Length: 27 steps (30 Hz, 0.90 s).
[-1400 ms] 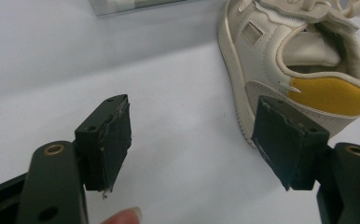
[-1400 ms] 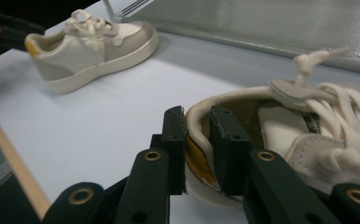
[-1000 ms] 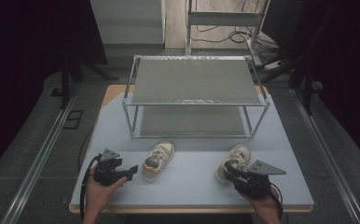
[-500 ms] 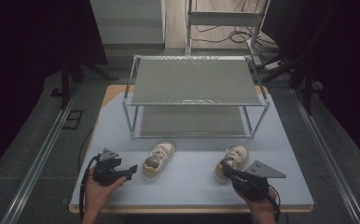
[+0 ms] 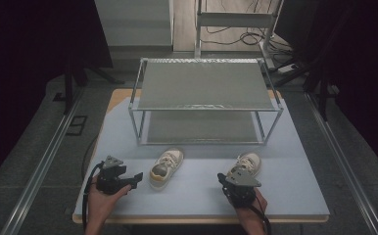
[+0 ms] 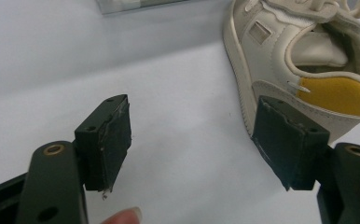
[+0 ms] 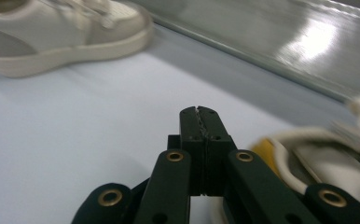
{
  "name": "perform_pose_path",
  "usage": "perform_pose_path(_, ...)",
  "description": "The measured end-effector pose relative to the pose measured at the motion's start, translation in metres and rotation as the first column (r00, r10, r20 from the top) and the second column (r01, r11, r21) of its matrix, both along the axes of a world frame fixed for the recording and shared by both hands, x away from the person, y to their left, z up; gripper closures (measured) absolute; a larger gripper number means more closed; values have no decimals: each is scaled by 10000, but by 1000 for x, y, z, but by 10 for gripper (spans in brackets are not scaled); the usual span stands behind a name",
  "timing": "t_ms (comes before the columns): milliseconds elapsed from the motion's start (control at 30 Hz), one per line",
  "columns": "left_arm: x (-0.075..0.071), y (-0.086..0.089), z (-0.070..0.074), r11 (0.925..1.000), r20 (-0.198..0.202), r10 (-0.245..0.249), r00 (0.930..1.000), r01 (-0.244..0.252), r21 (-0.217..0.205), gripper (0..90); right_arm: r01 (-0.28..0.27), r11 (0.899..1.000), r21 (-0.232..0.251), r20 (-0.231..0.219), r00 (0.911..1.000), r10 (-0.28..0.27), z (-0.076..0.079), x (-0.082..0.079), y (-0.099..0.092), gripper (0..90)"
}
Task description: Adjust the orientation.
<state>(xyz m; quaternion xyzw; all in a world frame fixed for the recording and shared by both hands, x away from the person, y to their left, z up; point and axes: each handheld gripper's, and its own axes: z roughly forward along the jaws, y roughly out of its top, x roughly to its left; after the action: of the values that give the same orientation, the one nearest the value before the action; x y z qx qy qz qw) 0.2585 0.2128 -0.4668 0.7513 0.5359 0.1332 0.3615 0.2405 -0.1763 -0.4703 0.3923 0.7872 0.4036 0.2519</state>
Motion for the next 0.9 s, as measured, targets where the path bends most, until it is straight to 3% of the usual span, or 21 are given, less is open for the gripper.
perform_pose_path(133,0,-1,1,10000,17,-24,10000,24,6,279,155,9991,384,-107,9998,-151,-2,-3,-13,898)
perform_pose_path(467,-1,0,1,10000,12,7,10000,-7,-17,278,119,9967,804,-345,9994,-92,-2,-14,-32,898)
perform_pose_path(900,0,-2,0,10000,-15,-24,10000,24,22,278,749,9902,1179,-580,9960,-684,0,-39,-84,898)
